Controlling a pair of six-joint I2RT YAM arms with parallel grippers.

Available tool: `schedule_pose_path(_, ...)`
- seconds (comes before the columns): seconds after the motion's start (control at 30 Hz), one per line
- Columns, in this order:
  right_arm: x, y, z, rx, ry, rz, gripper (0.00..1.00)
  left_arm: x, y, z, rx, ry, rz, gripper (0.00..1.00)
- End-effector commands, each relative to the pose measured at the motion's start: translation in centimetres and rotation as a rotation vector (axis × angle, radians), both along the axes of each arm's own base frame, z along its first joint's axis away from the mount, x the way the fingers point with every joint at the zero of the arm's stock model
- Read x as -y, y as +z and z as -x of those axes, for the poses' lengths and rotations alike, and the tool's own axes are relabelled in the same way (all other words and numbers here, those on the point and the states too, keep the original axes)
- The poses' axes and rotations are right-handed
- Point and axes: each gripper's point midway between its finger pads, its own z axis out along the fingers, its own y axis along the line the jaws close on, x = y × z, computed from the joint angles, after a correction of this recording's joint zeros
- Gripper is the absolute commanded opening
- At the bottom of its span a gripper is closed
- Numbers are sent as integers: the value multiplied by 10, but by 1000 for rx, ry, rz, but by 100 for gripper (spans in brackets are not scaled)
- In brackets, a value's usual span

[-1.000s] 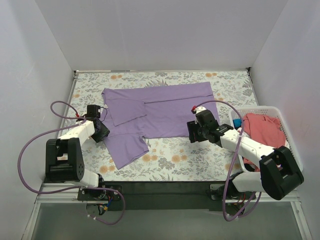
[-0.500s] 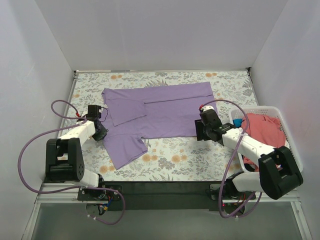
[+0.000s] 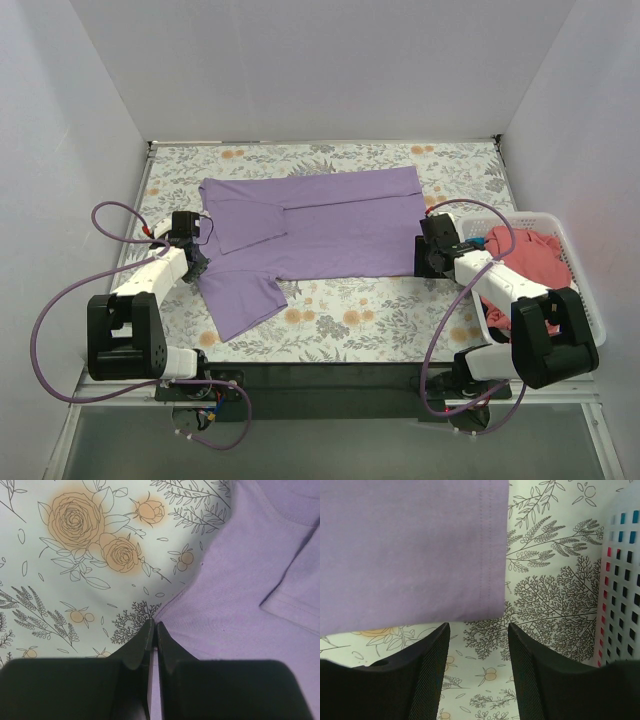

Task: Fold and stack the t-shirts
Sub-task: Fold the tshirt

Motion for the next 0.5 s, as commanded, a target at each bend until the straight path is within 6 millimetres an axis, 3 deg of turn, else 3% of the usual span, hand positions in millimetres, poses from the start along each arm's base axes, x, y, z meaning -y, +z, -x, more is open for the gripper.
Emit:
schedule_pose_path(0.0,6,1,-8,3,-47,4,56,-11,8,3,12,37,-54,0)
schedule_pose_path(0.47,8,-8,-17,-5,-76,-83,52,-7,6,1,16,22,-37,0)
